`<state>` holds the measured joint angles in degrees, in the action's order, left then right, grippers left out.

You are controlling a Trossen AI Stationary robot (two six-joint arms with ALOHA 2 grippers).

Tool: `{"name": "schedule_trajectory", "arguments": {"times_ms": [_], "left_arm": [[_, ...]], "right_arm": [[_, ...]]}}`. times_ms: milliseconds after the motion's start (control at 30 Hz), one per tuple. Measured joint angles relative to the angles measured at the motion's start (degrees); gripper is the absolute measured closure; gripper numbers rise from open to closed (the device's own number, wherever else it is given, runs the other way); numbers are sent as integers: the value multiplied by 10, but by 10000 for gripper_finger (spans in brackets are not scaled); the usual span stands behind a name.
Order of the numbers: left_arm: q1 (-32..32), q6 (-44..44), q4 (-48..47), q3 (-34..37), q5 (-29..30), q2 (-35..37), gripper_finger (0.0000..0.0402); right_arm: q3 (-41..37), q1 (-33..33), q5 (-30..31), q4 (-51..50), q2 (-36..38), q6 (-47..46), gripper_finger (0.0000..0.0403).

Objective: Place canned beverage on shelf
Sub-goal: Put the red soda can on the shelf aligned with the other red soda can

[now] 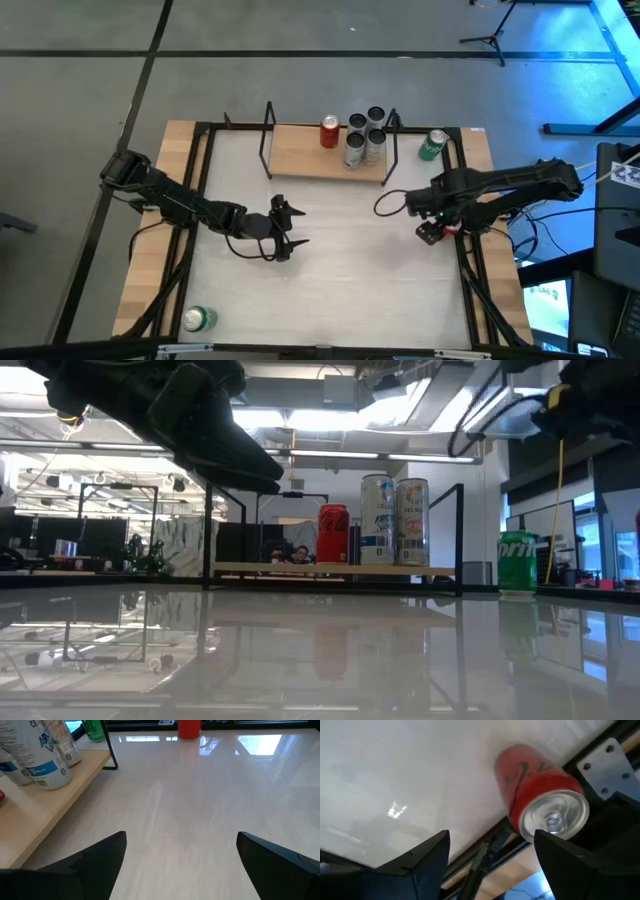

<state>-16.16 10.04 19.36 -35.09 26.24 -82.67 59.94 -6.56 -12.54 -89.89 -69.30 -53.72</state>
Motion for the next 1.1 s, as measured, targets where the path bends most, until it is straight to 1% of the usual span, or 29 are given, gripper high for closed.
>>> {"name": "schedule_trajectory", "arguments": {"times_ms": [200, 300, 500, 700, 833, 867, 933, 1033, 1100], "left_arm": [[0, -5, 7, 0, 0, 0, 33], [0, -12, 8, 0, 0, 0, 33], [0, -12, 9, 0, 0, 0, 33], [0, -12, 9, 0, 0, 0, 33], [0, -12, 9, 0, 0, 0, 33], [0, -12, 9, 0, 0, 0, 33], [0, -12, 9, 0, 0, 0, 33], [0, -12, 9, 0, 0, 0, 33], [0, -12, 9, 0, 0, 0, 33]], "right_arm": [[-48, 2, 49, -1, 0, 3, 117], [-63, 2, 55, -2, 0, 20, 117], [-67, 2, 68, 8, 0, 60, 117], [-65, 2, 115, 36, 1, 104, 117], [-65, 2, 133, 52, 1, 112, 117], [-66, 2, 130, 64, 1, 113, 117], [-67, 2, 103, 85, -2, 114, 117], [-67, 1, 80, 87, 0, 106, 117], [-67, 1, 81, 81, -3, 102, 117]]}}
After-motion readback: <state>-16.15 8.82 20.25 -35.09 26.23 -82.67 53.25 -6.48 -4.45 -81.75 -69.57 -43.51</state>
